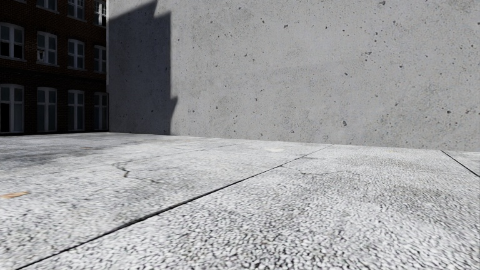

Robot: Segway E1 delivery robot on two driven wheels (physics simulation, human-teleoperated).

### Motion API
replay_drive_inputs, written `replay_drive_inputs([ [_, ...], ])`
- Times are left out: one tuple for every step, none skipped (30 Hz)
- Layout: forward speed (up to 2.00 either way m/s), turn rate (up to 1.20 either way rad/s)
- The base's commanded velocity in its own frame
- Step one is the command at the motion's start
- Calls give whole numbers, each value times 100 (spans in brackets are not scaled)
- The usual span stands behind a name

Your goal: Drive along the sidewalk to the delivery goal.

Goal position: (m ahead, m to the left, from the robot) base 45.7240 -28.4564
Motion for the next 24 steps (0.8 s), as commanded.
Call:
replay_drive_inputs([
  [0, 0],
  [0, 0],
  [0, 0],
  [0, 0],
  [0, 0],
  [0, 0],
  [0, 0],
  [0, 0],
  [0, 0],
  [0, 0],
  [0, 0],
  [0, 0],
  [0, 0],
  [0, 0],
  [0, 0],
  [0, 0],
  [0, 0],
  [0, 0],
  [0, 0],
  [0, 0],
  [0, 0],
  [0, 0],
  [0, 0],
  [0, 0],
])
